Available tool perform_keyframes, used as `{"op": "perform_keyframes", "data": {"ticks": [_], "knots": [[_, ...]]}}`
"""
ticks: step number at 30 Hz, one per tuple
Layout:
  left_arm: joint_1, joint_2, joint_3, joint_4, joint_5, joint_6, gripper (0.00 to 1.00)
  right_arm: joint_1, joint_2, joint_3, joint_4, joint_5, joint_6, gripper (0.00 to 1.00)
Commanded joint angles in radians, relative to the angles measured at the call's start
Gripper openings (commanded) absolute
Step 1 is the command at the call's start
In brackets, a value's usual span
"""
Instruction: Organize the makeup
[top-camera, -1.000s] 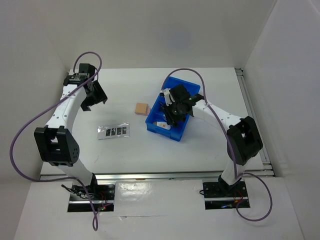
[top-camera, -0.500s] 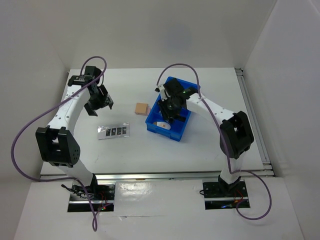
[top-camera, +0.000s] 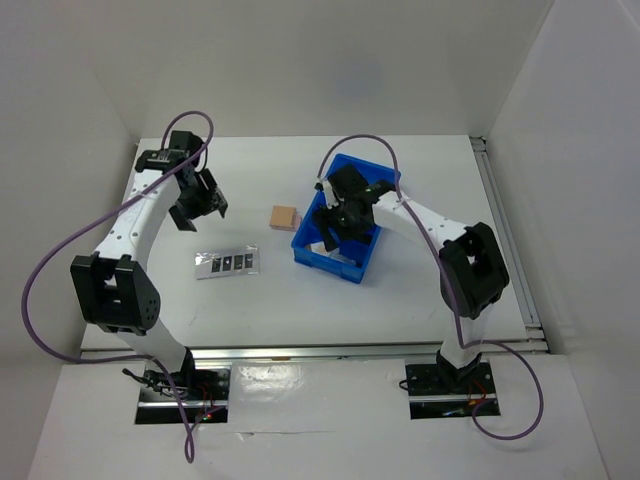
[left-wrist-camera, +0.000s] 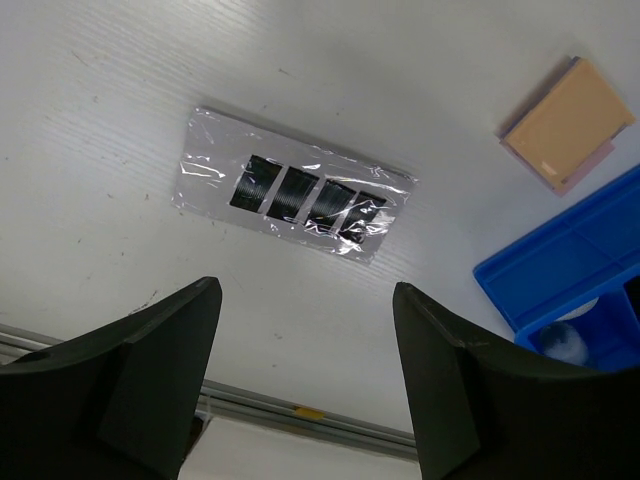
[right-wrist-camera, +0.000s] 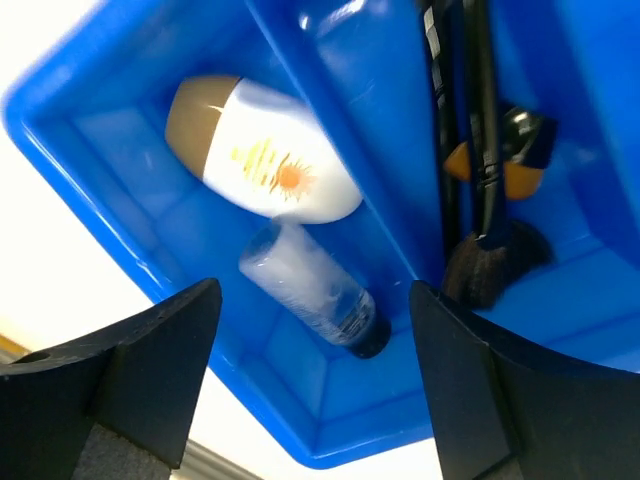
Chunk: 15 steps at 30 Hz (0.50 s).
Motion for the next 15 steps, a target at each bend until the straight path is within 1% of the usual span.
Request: {"op": "perform_keyframes", "data": {"ticks": [1, 3, 4, 6, 7, 8, 9, 10, 11, 12, 13, 14, 15], "knots": [[-0.019, -0.045, 0.056, 0.020, 0.025, 0.028, 0.83, 0.026, -0.091, -0.001, 0.101, 0.068, 0.049, 0.83], [-0.019, -0.056, 0.056, 0.035, 0.025, 0.037, 0.83, 0.035, -0.091, 0.022, 0.134, 0.102, 0.071, 0.78], [-0.019, -0.080, 0.025, 0.050, 0.025, 0.046, 0.83, 0.035, -0.061, 0.068, 0.143, 0.118, 0.071, 0.77], [-0.019, -0.094, 0.001, 0.077, 0.035, 0.055, 0.83, 0.046, -0.010, 0.141, 0.134, 0.163, 0.084, 0.77], [-0.019, -0.094, -0.018, 0.089, 0.025, 0.055, 0.83, 0.058, 0.023, 0.189, 0.097, 0.184, 0.085, 0.77], [-0.019, -0.105, -0.018, 0.089, 0.025, 0.055, 0.83, 0.058, 0.095, 0.294, 0.073, 0.215, 0.097, 0.80], [-0.019, -0.117, -0.028, 0.089, -0.003, 0.055, 0.83, 0.067, 0.134, 0.356, 0.042, 0.224, 0.106, 0.83], [-0.019, -0.117, -0.029, 0.089, -0.003, 0.055, 0.83, 0.080, 0.169, 0.413, 0.020, 0.234, 0.106, 0.84], [-0.019, -0.132, -0.029, 0.089, -0.003, 0.055, 0.83, 0.080, 0.241, 0.529, -0.027, 0.261, 0.121, 0.86], [-0.019, -0.155, -0.029, 0.080, -0.015, 0.055, 0.83, 0.096, 0.275, 0.583, -0.046, 0.276, 0.121, 0.87], [-0.019, -0.169, -0.029, 0.080, -0.026, 0.055, 0.83, 0.109, 0.304, 0.629, -0.058, 0.292, 0.149, 0.94], [-0.010, -0.182, -0.039, 0.080, -0.035, 0.055, 0.83, 0.109, 0.335, 0.716, -0.081, 0.301, 0.161, 0.97], [-0.010, -0.194, -0.039, 0.080, -0.035, 0.055, 0.84, 0.109, 0.394, 0.759, -0.093, 0.301, 0.161, 0.97]]}}
